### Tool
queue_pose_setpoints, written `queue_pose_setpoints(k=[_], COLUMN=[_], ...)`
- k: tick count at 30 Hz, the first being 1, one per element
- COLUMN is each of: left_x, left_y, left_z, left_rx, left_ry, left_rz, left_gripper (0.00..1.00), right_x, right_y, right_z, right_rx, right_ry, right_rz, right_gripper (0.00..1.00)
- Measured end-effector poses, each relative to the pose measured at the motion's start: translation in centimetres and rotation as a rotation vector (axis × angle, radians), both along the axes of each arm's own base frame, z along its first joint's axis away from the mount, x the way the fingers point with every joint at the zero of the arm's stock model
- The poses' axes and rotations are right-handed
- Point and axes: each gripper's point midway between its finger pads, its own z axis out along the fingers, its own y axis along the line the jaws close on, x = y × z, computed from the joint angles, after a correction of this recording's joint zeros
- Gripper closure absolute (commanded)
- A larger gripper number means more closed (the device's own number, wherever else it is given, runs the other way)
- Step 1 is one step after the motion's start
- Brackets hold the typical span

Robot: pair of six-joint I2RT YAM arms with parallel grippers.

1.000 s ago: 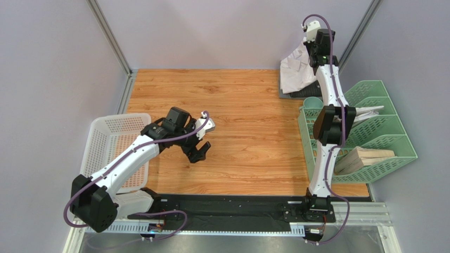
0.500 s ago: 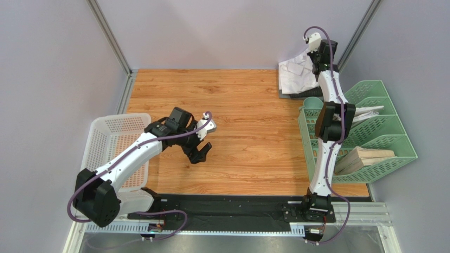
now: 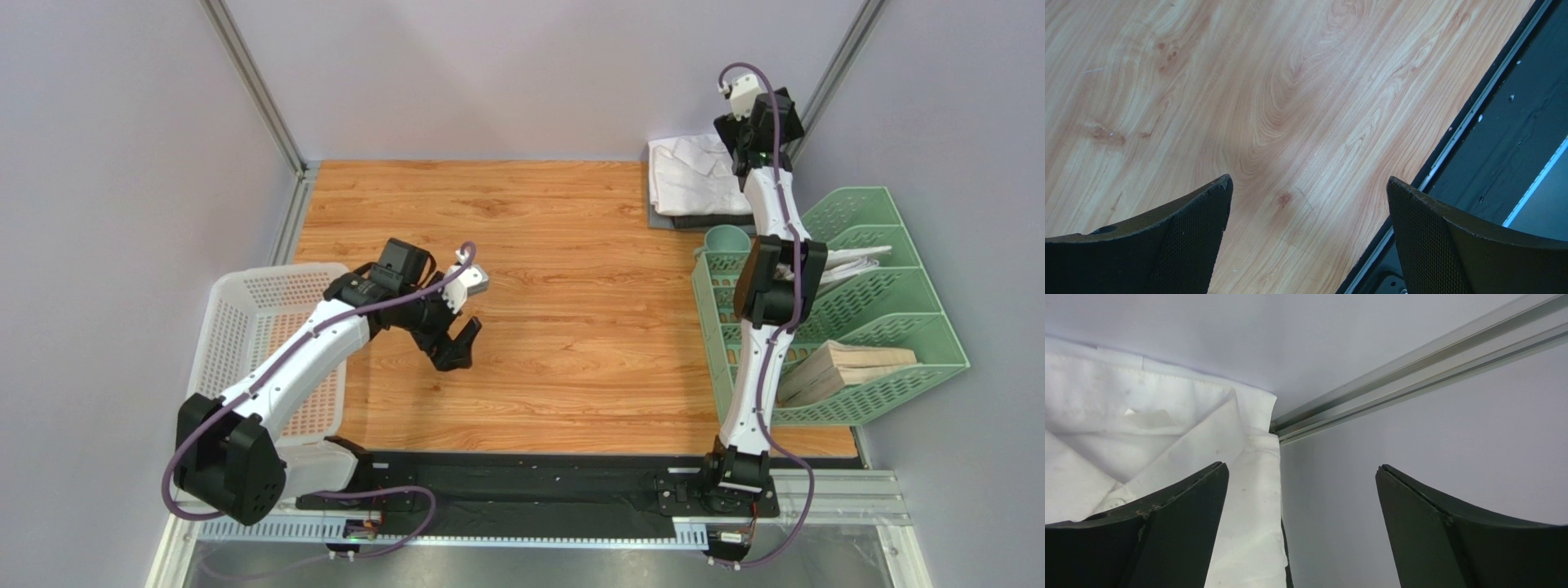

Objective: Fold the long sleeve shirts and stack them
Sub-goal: Neatly place the folded shirt into the bin

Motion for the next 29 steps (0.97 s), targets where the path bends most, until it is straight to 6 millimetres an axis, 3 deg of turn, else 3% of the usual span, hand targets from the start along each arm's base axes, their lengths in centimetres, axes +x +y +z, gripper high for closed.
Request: queue_pose_setpoints(k=[4, 6, 10, 14, 17, 19, 21, 23, 26, 29], left_x=[1.4, 2.2, 5.1, 8.7, 10.6, 11.4, 11.9, 12.1, 12.1, 11.4], left_y=[0.5, 0.8, 1.0, 1.2, 1.3, 1.5, 1.8, 2.1, 2.7, 3.2], left_z=[1.9, 3.1, 7.0, 11.1, 12.8, 13.1, 12.9, 12.2, 9.9, 7.1], left_rx=[-0.054, -0.074, -0.131, -0.17, -0.17, -0.157, -0.14, -0.118, -0.078, -0.036], left_ry=[0.002, -0.005, -0.037, -0.091, -0.129, -0.141, -0.142, -0.129, -0.097, -0.041], left_rz=[0.06, 0.091, 0.163, 0.224, 0.252, 0.273, 0.291, 0.308, 0.338, 0.357], left_gripper=[0.01, 0.01, 0.01, 0.01, 0.01, 0.01, 0.01, 0.01, 0.01, 0.01], right_x=[-0.6, -1.5, -4.6, -10.0, -14.6, -17.9, -19.8, -22.3, -27.5, -32.8], right_y=[0.7, 1.5, 4.1, 8.5, 13.1, 16.5, 20.3, 23.4, 27.8, 29.9], right_z=[2.6, 5.0, 12.9, 21.2, 23.7, 22.6, 20.6, 16.2, 5.9, -1.8], right_rx=[0.062, 0.106, 0.21, 0.316, 0.404, 0.488, 0.55, 0.613, 0.679, 0.707], right_ry=[-0.042, -0.065, -0.155, -0.231, -0.224, -0.16, -0.097, 0.023, 0.288, 0.503], right_rz=[-0.001, 0.013, 0.072, 0.185, 0.28, 0.337, 0.4, 0.429, 0.446, 0.433], right_gripper=[0.0, 0.0, 0.0, 0.0, 0.0, 0.0, 0.0, 0.0, 0.0, 0.0])
